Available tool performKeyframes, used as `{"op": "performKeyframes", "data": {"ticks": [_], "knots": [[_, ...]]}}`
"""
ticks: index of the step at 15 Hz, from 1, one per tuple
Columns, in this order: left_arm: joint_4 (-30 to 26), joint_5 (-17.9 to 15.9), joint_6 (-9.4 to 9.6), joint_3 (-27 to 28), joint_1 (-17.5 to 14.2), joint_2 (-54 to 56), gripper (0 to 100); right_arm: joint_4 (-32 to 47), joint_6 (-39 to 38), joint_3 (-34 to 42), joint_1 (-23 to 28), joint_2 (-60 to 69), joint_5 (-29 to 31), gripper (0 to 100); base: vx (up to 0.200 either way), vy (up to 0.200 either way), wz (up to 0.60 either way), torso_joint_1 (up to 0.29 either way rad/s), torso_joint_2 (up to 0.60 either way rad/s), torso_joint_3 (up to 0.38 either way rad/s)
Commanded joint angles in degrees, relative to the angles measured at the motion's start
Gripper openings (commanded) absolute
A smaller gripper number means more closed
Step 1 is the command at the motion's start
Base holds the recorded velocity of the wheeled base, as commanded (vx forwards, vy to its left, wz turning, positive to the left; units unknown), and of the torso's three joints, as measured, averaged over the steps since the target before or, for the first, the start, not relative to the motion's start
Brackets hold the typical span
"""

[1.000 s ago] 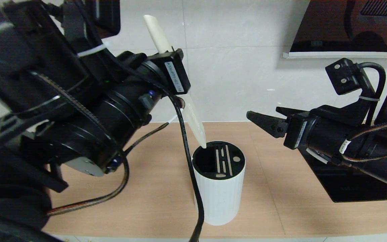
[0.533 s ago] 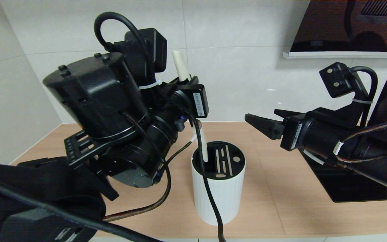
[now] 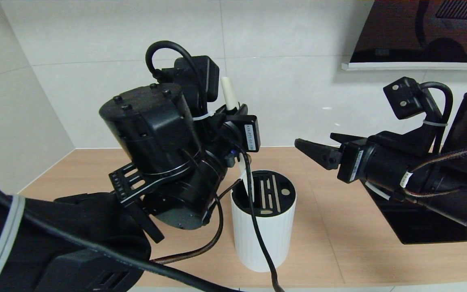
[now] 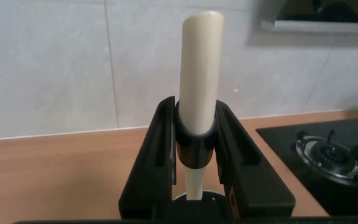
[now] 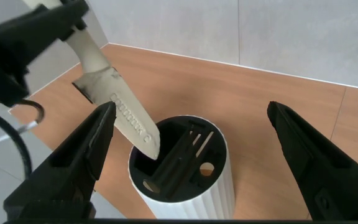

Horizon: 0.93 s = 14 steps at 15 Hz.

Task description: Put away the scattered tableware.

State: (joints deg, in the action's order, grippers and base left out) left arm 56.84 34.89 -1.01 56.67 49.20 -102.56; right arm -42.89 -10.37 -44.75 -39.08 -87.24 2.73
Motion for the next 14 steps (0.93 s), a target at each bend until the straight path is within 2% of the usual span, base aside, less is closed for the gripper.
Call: {"op": "performKeyframes", "data": {"ticks": [1,7,9,14], "knots": [[-0.1,0.0,-0.75,0.4,0.0,-1.5,0,0.0,0.0,0.0,0.0,-0.4,0.0,100,0.0,0.0,0.0,0.0,0.0,0.0],[-0.1,0.6,-0.92,0.0,0.0,-4.4,0,0.0,0.1,0.1,0.0,-0.5,0.0,100,0.0,0.0,0.0,0.0,0.0,0.0],[-0.2,0.9,-2.24,0.3,0.1,-5.7,0,0.0,0.1,0.2,0.0,-0.5,0.0,100,0.0,0.0,0.0,0.0,0.0,0.0],[-0.3,1.0,-2.94,-0.1,0.1,-7.7,0,0.0,0.1,0.3,0.0,-0.5,0.0,100,0.0,0.0,0.0,0.0,0.0,0.0]]}}
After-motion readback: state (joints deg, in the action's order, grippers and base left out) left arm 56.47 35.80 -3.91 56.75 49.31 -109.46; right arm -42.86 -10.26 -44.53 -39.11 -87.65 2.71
